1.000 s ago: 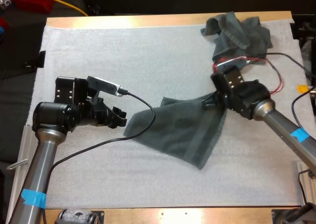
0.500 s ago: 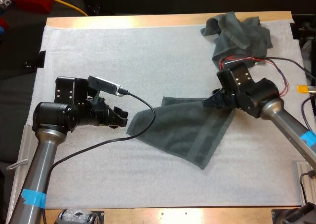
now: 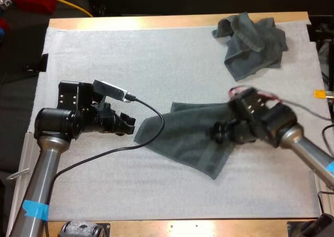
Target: Pick towel from pile, fold and stack
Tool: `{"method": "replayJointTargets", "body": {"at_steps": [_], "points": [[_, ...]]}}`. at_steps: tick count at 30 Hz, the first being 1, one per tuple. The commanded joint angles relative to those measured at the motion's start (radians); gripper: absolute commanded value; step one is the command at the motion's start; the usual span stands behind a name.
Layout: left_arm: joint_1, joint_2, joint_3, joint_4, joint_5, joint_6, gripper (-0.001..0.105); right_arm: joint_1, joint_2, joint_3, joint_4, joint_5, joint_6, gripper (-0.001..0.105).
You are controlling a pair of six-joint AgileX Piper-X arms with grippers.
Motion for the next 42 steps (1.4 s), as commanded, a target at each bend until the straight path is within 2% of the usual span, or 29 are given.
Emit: {"method": "replayJointTargets", "body": {"at_steps": [1, 8, 10, 16, 20, 26, 32, 35, 42], "points": [[-0.003, -0.002, -0.008, -0.008, 0.007, 0.004, 0.060, 0.023, -0.008, 0.023, -0.010, -0.015, 0.039, 0.066], [-0.003, -0.002, -0.008, -0.008, 0.007, 0.004, 0.060, 0.099, -0.008, 0.126, -0.097, -0.038, 0.200, 0.060], [-0.003, -0.002, -0.008, -0.008, 0.007, 0.004, 0.060, 0.119, -0.008, 0.165, -0.130, -0.086, 0.254, 0.060], [-0.003, -0.002, -0.003, 0.007, 0.010, 0.004, 0.060, 0.148, -0.008, 0.249, -0.187, -0.115, 0.366, 0.060], [-0.003, -0.002, 0.015, 0.011, 0.026, 0.004, 0.060, 0.156, -0.008, 0.311, -0.306, -0.164, 0.462, 0.060], [-0.003, -0.002, 0.032, 0.023, 0.030, 0.004, 0.060, 0.156, -0.008, 0.396, -0.426, -0.180, 0.593, 0.060], [-0.003, -0.002, 0.035, 0.017, 0.115, 0.004, 0.060, 0.156, -0.008, 0.446, -0.540, -0.178, 0.667, 0.060], [-0.003, -0.002, 0.035, 0.017, 0.122, 0.004, 0.060, 0.156, 0.008, 0.470, -0.602, -0.175, 0.722, 0.060], [-0.003, -0.002, 0.035, 0.017, 0.122, 0.004, 0.060, 0.156, 0.075, 0.471, -0.678, -0.175, 0.754, 0.060]]}}
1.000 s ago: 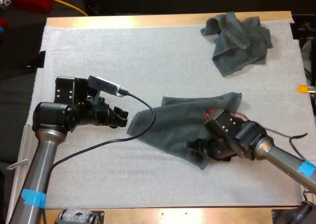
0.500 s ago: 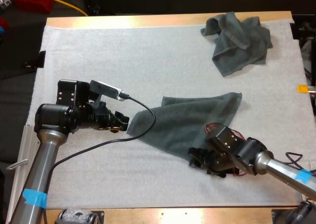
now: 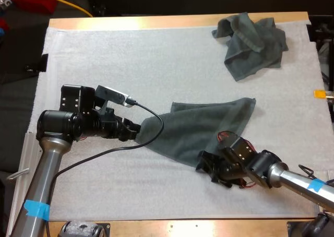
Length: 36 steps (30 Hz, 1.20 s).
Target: Pick towel from pile, fold and stack
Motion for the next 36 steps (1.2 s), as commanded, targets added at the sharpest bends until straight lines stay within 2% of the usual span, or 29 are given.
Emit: {"method": "replayJointTargets", "body": {"at_steps": [1, 3, 8, 17, 21, 25, 30, 32, 36], "points": [[-0.003, -0.002, 0.000, 0.002, 0.008, 0.004, 0.060, 0.002, 0.029, 0.002, -0.025, 0.003, 0.000, 0.058], [-0.003, -0.002, 0.000, 0.002, 0.008, 0.004, 0.060, 0.002, 0.034, 0.002, -0.022, 0.006, 0.002, 0.052], [-0.003, -0.002, 0.000, -0.001, 0.008, 0.004, 0.060, 0.002, 0.034, 0.002, -0.018, 0.024, 0.002, 0.027], [-0.003, -0.002, 0.000, -0.016, 0.008, 0.004, 0.060, 0.002, 0.034, 0.002, -0.018, 0.045, -0.029, 0.000], [-0.003, -0.002, 0.000, -0.017, 0.008, 0.004, 0.060, 0.002, 0.024, 0.002, -0.008, 0.045, -0.073, 0.001], [-0.003, -0.002, 0.017, -0.050, 0.008, 0.000, 0.060, 0.002, -0.022, -0.002, 0.067, 0.076, -0.138, 0.001], [-0.003, -0.002, 0.071, -0.089, 0.008, 0.000, 0.060, 0.002, -0.075, -0.002, 0.179, 0.132, -0.209, 0.001], [-0.003, -0.002, 0.107, -0.092, 0.017, 0.000, 0.060, 0.002, -0.082, -0.002, 0.192, 0.139, -0.244, 0.001], [-0.003, -0.002, 0.169, -0.117, 0.026, -0.025, 0.060, 0.002, -0.081, -0.002, 0.193, 0.139, -0.249, 0.001]]}}
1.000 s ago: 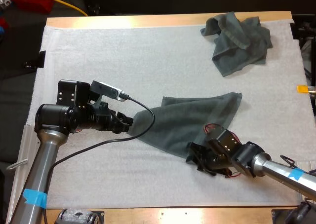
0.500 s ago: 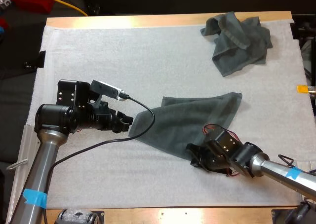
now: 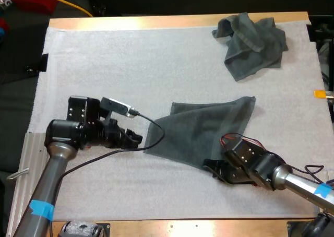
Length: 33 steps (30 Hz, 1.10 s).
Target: Pick towel from pile, fold and stack
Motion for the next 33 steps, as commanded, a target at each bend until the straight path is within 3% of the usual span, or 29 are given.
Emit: {"method": "replayJointTargets", "body": {"at_steps": [1, 8, 22, 33], "points": [[-0.003, -0.002, 0.017, -0.028, 0.013, -0.021, 0.060, 0.002, -0.008, 0.001, 0.016, 0.012, -0.013, 0.001], [-0.006, -0.002, 0.110, -0.128, 0.040, -0.088, 0.060, 0.002, -0.008, 0.001, 0.016, 0.012, -0.013, 0.001], [-0.096, 0.238, 0.110, -0.201, 0.000, -0.148, 0.060, 0.002, -0.008, 0.001, 0.016, 0.008, -0.013, 0.001], [-0.096, 0.394, 0.051, -0.204, 0.094, -0.148, 0.060, 0.002, -0.008, 0.001, 0.016, 0.008, -0.013, 0.001]]}}
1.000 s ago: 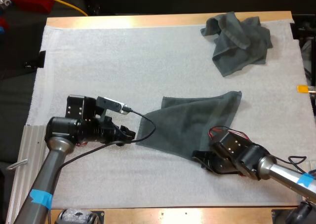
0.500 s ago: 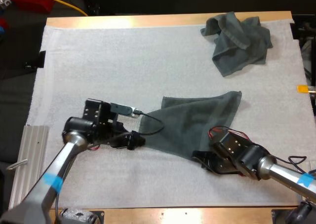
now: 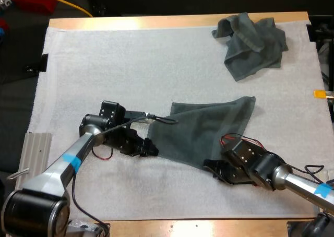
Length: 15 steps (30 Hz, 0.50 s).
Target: Pick towel from pile, fold and stack
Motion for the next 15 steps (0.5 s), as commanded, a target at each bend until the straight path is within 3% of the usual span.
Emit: {"method": "replayJointTargets", "body": {"at_steps": [1, 5, 9, 15], "points": [[-0.004, 0.007, -0.014, 0.012, 0.015, -0.006, 0.060, 0.002, -0.008, 0.001, 0.013, 0.002, -0.011, 0.001], [-0.004, 0.046, -0.024, 0.010, 0.084, -0.032, 0.059, 0.002, -0.008, 0.001, 0.013, 0.002, -0.011, 0.001], [-0.008, 0.075, -0.024, 0.019, 0.098, -0.044, 0.052, 0.002, -0.008, 0.001, 0.013, 0.002, -0.011, 0.001], [-0.008, 0.088, -0.024, 0.026, 0.096, -0.044, 0.019, 0.002, -0.008, 0.001, 0.013, 0.002, -0.011, 0.001]]}}
